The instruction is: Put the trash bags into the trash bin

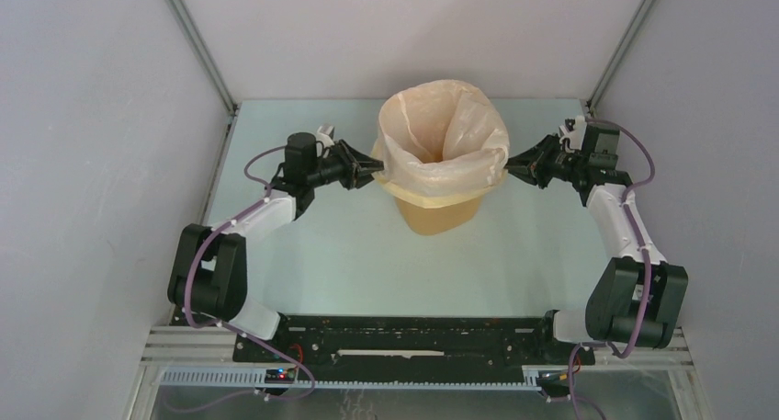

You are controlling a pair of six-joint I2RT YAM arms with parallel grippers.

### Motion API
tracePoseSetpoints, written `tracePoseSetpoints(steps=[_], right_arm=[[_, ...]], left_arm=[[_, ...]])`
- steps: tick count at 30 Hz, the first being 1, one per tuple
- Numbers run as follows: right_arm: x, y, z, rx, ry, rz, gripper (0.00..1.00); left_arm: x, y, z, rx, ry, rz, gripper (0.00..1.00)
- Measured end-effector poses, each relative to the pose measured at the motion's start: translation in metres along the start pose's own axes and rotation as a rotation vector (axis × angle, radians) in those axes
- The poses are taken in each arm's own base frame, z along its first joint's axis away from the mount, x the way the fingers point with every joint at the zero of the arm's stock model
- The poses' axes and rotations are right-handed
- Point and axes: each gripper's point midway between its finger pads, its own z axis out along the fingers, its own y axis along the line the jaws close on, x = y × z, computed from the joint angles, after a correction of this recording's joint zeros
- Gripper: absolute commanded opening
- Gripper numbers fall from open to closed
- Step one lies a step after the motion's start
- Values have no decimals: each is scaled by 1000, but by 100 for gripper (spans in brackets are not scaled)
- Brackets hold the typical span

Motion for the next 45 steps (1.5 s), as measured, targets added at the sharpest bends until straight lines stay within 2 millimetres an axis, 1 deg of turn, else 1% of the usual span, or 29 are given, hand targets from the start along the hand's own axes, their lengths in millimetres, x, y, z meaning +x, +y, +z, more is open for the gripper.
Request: tracePoseSetpoints(steps=[3,5,8,10,13,14,16,19,21,23,24,25,26,27,29,31,33,34,36,37,38,39,41,42,44,45], right_arm=[[3,-10,2,13,5,-17,15],[5,-18,4,26,12,-21,11],[3,-28,11,41,25,-22,1],[4,-35,16,53,37,-20,0],[7,-42,23,72,52,-29,0],[8,-43,24,77,55,-35,3],[10,-45,28,85,62,-44,14],[10,-50,28,106,61,-54,36],[7,-54,24,154,53,-51,51],[0,-53,15,223,30,-72,62],[-6,-48,9,256,9,-91,66],[-13,-40,0,286,-22,-124,68],[-21,-29,-10,306,-57,-156,69],[-27,-15,-21,319,-95,-193,70],[-39,16,-42,326,-174,-271,71],[-46,52,-59,319,-244,-356,71],[-46,88,-65,298,-285,-448,71],[-41,107,-64,280,-292,-506,71],[-22,144,-52,226,-270,-623,71],[-7,162,-41,195,-242,-690,70],[3,172,-32,179,-222,-735,70],[17,181,-17,172,-186,-787,69],[35,183,8,191,-122,-847,65],[41,179,23,214,-95,-869,61],[50,162,52,282,-35,-898,55],[54,148,64,328,-1,-906,52]], left_arm=[[3,14,0,-36,6,-12,21],[4,19,0,-51,10,-6,21],[4,28,2,-71,16,1,18],[5,37,3,-96,23,3,15],[7,49,4,-136,37,6,15],[8,52,3,-144,40,8,15],[10,58,3,-163,49,12,15],[11,63,3,-182,59,17,16],[11,64,2,-192,64,22,21],[11,62,2,-198,68,33,27],[11,61,2,-202,71,41,31],[11,59,2,-205,74,47,34],[11,58,2,-207,77,54,39],[11,57,2,-208,79,62,42],[11,56,1,-216,84,70,43],[12,57,0,-228,91,78,44],[13,58,-2,-245,99,90,45],[13,59,-3,-253,103,98,46],[14,59,-6,-267,107,116,46],[14,59,-7,-273,108,122,46],[14,59,-8,-277,108,129,46],[15,59,-9,-280,108,135,46],[17,58,-11,-284,109,143,44],[18,58,-11,-285,111,143,43],[21,57,-11,-287,118,145,40],[22,58,-11,-289,122,145,38]])
